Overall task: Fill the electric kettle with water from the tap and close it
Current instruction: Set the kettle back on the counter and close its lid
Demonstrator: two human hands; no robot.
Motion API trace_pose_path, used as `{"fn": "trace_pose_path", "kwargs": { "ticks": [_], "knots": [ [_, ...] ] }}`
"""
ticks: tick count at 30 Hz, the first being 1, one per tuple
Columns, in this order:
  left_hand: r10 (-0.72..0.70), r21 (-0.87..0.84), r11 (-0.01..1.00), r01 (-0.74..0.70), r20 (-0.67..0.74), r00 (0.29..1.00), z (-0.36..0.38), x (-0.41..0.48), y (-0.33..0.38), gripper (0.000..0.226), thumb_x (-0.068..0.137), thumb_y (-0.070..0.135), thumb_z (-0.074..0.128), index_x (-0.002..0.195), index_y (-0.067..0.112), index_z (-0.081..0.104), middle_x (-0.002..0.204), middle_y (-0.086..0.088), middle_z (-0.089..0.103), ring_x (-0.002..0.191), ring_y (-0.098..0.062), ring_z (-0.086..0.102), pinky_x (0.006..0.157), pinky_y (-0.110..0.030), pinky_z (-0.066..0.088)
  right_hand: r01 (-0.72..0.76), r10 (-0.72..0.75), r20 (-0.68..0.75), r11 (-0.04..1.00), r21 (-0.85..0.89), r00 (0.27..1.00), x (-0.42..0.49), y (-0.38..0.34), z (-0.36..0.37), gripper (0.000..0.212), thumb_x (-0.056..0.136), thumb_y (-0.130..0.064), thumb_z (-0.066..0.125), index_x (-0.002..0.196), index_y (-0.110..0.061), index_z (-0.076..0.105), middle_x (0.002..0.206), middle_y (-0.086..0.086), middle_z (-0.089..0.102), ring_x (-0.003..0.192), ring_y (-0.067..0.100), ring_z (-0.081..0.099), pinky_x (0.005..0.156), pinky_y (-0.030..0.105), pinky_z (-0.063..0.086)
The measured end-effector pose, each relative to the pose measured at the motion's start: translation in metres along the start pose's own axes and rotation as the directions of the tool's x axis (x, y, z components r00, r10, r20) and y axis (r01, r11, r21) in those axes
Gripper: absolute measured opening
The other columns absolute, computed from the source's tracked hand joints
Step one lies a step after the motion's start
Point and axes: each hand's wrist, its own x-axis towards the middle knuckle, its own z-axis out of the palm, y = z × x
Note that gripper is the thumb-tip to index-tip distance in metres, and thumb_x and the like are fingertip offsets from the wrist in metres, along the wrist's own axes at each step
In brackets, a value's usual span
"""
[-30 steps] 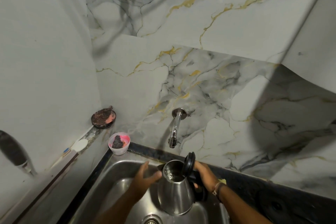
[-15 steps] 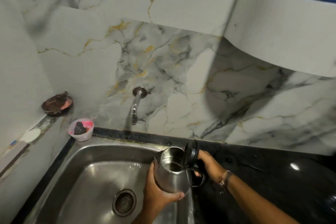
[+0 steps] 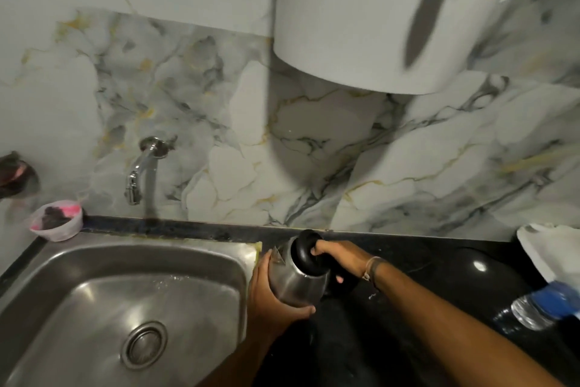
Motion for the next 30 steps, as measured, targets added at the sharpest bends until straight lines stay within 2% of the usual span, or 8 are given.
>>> {"fn": "trace_pose_path", "kwargs": {
  "ticks": [5,10,13,16,18,20,23,30],
  "knots": [
    [-0.106,-0.036,0.994,0.104,-0.028,0.994,0.067,0.014,0.016,0.149,0.037,0.039,0.115,0.165,0.023,0.042,0.161,0.004,0.057,0.152,-0.019,0.054,0.123,-0.049,0.05,0.018,-0.034,-0.106,0.99,-0.143,0.994,0.027,0.025,-0.044,0.058,0.056,-0.075,0.071,0.077,-0.022,0.081,0.063,-0.006,0.078,0.062,0.025,0.07,0.067,0.035,0.053],
    [-0.104,-0.035,0.994,0.101,-0.077,0.992,0.114,0.035,0.015,0.145,0.041,0.042,0.115,0.165,0.027,0.041,0.16,0.008,0.057,0.151,-0.017,0.054,0.124,-0.048,0.049,0.04,-0.059,-0.132,0.989,-0.145,0.989,0.055,0.041,-0.08,0.07,0.057,-0.087,0.071,0.076,-0.02,0.078,0.053,-0.009,0.075,0.059,0.021,0.07,0.065,0.034,0.052],
    [-0.127,-0.014,0.992,0.126,-0.101,0.987,0.132,0.05,0.01,0.143,0.039,0.05,0.113,0.16,0.039,0.039,0.159,0.012,0.055,0.15,-0.014,0.055,0.123,-0.045,0.05,0.062,-0.079,-0.142,0.991,-0.114,0.987,0.07,0.044,-0.093,0.082,0.058,-0.091,0.062,0.088,-0.019,0.087,0.073,-0.006,0.086,0.071,0.023,0.077,0.074,0.038,0.058],
    [-0.123,-0.012,0.992,0.123,-0.132,0.984,0.148,0.059,-0.008,0.148,0.037,0.055,0.111,0.163,0.041,0.035,0.159,0.019,0.052,0.149,-0.005,0.052,0.125,-0.044,0.049,0.087,-0.101,-0.138,0.991,-0.104,0.985,0.088,0.049,-0.102,0.073,0.06,-0.087,0.063,0.089,-0.026,0.09,0.081,-0.007,0.088,0.084,0.023,0.082,0.085,0.039,0.065],
    [-0.122,-0.001,0.992,0.123,-0.145,0.982,0.156,0.067,-0.011,0.145,0.036,0.058,0.11,0.158,0.059,0.03,0.152,0.036,0.05,0.142,0.015,0.048,0.124,-0.04,0.049,0.103,-0.118,-0.133,0.988,-0.114,0.984,0.098,0.052,-0.104,0.063,0.062,-0.085,0.065,0.089,-0.033,0.09,0.084,-0.008,0.089,0.09,0.023,0.083,0.096,0.045,0.065],
    [-0.032,0.047,0.998,0.04,-0.167,0.985,0.164,0.073,-0.015,0.14,0.043,0.049,0.111,0.151,0.073,0.025,0.145,0.052,0.047,0.134,0.033,0.043,0.12,-0.02,0.049,0.119,-0.135,-0.132,0.985,-0.124,0.982,0.106,0.055,-0.106,0.063,0.063,-0.085,0.065,0.092,-0.034,0.09,0.091,-0.007,0.089,0.094,0.022,0.082,0.102,0.048,0.063],
    [-0.055,0.049,0.997,0.066,-0.19,0.98,0.17,0.076,-0.024,0.139,0.044,0.054,0.11,0.154,0.072,0.027,0.149,0.05,0.048,0.138,0.027,0.047,0.104,0.007,0.039,0.151,-0.169,-0.127,0.978,-0.142,0.977,0.115,0.06,-0.106,0.065,0.063,-0.086,0.064,0.094,-0.034,0.089,0.096,-0.007,0.089,0.097,0.02,0.08,0.104,0.049,0.061],
    [-0.1,0.027,0.994,0.106,-0.166,0.981,0.178,0.085,-0.035,0.137,0.041,0.052,0.11,0.157,0.053,0.036,0.152,0.025,0.057,0.143,0.009,0.054,0.122,-0.036,0.048,0.189,-0.204,-0.115,0.974,-0.127,0.972,0.132,0.067,-0.108,0.09,0.057,-0.089,0.061,0.103,-0.017,0.088,0.105,0.004,0.088,0.103,0.027,0.08,0.105,0.05,0.062]
  ]
}}
